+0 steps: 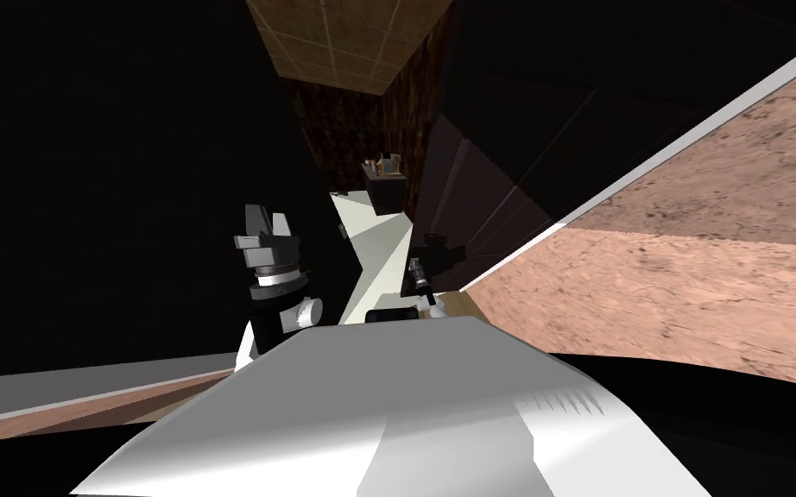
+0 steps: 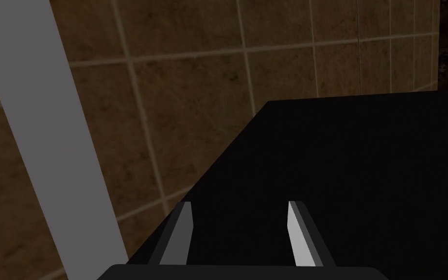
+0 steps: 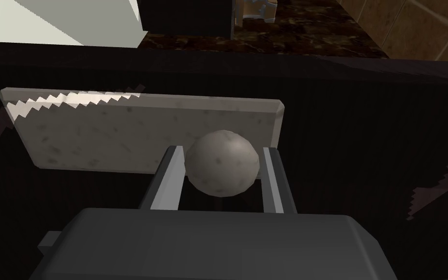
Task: Push the door open
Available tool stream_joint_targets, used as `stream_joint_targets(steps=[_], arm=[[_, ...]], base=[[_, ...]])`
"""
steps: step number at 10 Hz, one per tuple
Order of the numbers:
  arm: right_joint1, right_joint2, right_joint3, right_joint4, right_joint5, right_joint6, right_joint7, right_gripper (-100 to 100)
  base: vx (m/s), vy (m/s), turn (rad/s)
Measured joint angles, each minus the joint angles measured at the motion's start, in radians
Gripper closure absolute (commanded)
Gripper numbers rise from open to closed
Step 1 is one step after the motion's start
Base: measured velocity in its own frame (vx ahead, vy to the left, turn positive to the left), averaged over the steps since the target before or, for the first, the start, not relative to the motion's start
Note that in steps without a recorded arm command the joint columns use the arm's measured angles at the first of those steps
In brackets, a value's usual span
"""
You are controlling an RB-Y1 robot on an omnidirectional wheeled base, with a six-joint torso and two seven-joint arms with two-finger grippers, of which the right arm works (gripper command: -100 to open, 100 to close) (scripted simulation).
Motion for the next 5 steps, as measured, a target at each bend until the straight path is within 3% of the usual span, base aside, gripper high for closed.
stream_joint_targets(steps=[1,2,3,4,5], arm=[[-0.005,0.0,-0.002,0.022,-0.004,-0.007,0.005,100],[0.017,-0.004,-0.003,-0.012,-0.008,0.013,0.014,100],[0.0,-0.005,-0.01,0.013,-0.014,0.005,0.022,100],[0.027,-0.014,-0.013,-0.031,-0.019,0.012,0.03,100],[0.002,-0.016,-0.021,0.005,-0.025,-0.006,0.034,100]], base=[[0.195,0.029,-0.04],[0.186,0.026,-0.054],[0.185,0.02,-0.072],[0.144,-0.004,-0.074],[0.162,-0.019,-0.105]])
